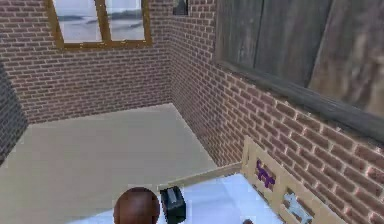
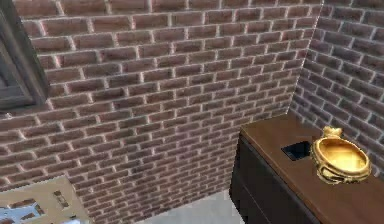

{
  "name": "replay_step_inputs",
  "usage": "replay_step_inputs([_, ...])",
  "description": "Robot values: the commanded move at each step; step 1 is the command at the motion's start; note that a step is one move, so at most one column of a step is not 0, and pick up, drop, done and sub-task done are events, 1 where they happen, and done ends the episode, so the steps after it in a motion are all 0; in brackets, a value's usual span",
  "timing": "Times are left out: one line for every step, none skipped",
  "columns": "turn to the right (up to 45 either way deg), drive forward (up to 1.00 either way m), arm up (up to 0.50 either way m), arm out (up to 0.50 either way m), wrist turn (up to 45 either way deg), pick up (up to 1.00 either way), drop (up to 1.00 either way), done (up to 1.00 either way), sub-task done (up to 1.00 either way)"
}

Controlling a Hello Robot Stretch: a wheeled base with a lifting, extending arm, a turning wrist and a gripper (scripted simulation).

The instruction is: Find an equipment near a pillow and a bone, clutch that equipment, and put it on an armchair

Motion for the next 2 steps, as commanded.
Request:
replay_step_inputs([-45.0,0.00,0.00,0.00,0.0,0.00,0.00,0.00,0.00])
replay_step_inputs([-45.0,0.00,0.00,0.00,0.0,0.00,0.00,0.00,0.00])
